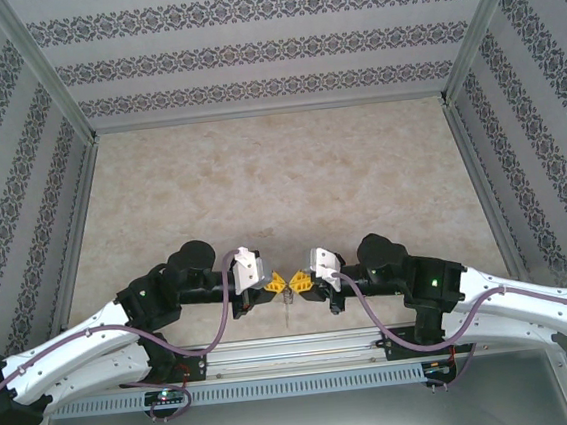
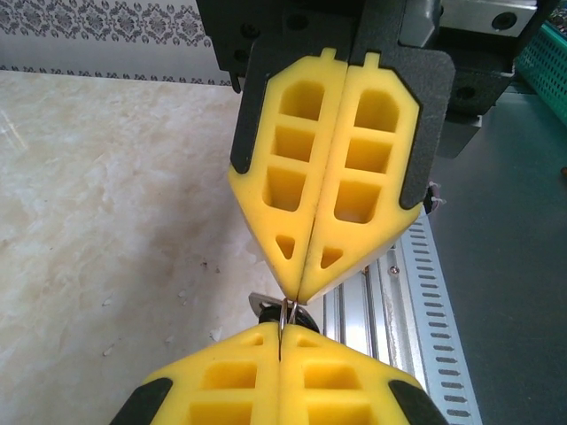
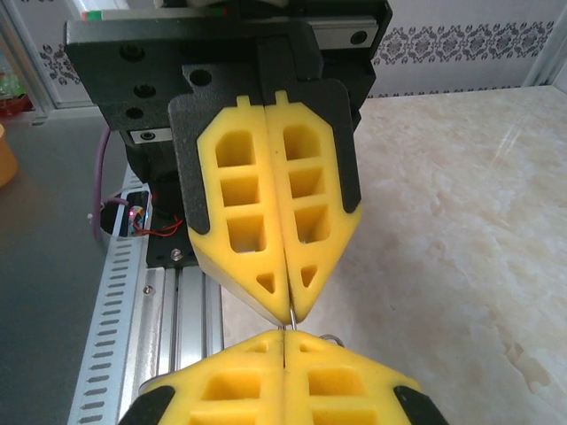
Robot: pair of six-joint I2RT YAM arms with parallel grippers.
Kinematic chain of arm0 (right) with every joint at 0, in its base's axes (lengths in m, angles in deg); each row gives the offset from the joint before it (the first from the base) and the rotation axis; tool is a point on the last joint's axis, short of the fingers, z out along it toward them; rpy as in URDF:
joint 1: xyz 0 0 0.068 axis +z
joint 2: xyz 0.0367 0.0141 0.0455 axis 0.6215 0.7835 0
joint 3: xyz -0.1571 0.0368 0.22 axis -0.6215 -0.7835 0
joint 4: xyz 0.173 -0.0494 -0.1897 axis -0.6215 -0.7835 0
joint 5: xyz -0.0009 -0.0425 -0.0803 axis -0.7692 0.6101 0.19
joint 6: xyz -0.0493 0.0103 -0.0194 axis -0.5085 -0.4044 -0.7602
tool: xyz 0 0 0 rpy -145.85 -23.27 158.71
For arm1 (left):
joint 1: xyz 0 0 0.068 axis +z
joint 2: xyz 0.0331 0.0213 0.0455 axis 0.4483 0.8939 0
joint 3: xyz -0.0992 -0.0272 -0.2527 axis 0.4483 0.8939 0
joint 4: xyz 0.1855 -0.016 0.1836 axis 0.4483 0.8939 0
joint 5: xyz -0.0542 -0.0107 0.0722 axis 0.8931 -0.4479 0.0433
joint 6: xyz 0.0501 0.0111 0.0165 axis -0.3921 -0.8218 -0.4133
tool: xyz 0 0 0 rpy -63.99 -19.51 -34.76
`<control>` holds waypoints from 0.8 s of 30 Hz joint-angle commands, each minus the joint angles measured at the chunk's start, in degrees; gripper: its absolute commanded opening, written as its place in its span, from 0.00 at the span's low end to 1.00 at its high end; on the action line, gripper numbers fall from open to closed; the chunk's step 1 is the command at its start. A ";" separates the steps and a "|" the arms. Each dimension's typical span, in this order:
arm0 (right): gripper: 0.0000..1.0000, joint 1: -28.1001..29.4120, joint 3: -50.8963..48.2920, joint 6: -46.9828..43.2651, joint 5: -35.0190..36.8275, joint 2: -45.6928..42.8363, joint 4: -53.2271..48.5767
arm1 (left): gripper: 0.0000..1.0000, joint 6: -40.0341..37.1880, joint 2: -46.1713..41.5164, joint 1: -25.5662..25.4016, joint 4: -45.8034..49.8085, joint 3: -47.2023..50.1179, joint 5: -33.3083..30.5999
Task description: Put the keys on the keyring
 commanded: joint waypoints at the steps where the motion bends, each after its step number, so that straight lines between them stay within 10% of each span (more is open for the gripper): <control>1: 0.00 -0.04 2.36 -0.09 -1.33 -0.08 4.09 | 0.00 -1.27 0.29 -0.65 -1.21 -2.08 0.34; 24: 0.00 0.37 -0.62 -3.01 -0.86 -1.09 2.72 | 0.00 0.56 -0.07 -0.66 -2.30 -1.84 -0.98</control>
